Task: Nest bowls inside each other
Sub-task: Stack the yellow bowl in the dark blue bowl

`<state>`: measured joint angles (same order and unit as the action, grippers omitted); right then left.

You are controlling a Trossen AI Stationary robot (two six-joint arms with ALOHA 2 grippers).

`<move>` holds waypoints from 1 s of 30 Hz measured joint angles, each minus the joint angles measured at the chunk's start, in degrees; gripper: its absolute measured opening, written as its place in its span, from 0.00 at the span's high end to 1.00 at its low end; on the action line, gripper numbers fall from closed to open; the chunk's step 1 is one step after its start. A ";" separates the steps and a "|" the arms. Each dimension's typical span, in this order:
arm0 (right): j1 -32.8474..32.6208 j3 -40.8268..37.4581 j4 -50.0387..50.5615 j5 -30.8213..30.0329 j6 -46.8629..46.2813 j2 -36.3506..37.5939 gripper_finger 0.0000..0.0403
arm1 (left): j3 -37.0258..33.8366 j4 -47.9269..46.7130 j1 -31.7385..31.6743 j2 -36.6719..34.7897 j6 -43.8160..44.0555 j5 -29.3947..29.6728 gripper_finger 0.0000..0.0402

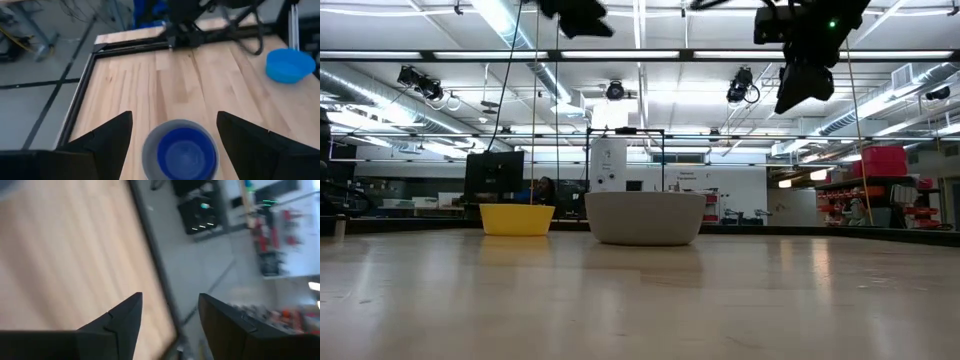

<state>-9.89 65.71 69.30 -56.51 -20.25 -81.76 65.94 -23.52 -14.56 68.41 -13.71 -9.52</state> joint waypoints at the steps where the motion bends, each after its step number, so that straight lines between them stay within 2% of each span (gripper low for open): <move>1: -0.80 0.00 -0.88 1.28 0.43 0.00 0.49 | -5.26 4.02 -0.03 -3.41 1.62 0.08 0.25; 4: -3.65 -0.02 -3.78 8.43 2.36 0.00 0.48 | -19.93 16.44 -0.03 -12.77 7.44 -0.22 0.25; 8: -7.25 0.00 -6.55 25.24 2.74 0.15 0.48 | -35.95 29.52 0.64 -22.42 12.88 -1.82 0.25; 13: -12.24 1.48 -8.43 42.24 -3.40 0.15 0.50 | -49.80 45.76 1.80 -26.62 17.91 -1.99 0.25; 16: -15.33 3.01 -9.68 49.03 -9.23 0.18 0.52 | -53.47 50.22 1.87 -26.41 19.63 -1.97 0.25; 21: -21.13 3.50 -14.77 59.63 -21.42 0.22 0.52 | -54.61 50.61 2.30 -24.91 20.81 -1.99 0.25; 26: -26.79 3.50 -15.39 59.44 -31.96 -1.34 0.49 | -54.61 51.20 2.84 -22.88 19.20 -1.58 0.25; 30: -29.68 3.46 -15.37 58.26 -37.13 -4.20 0.47 | -54.61 51.37 2.84 -22.32 17.82 3.24 0.25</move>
<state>-39.57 69.17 53.93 1.75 -57.38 -85.96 11.33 27.85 -11.73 46.09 4.11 -6.28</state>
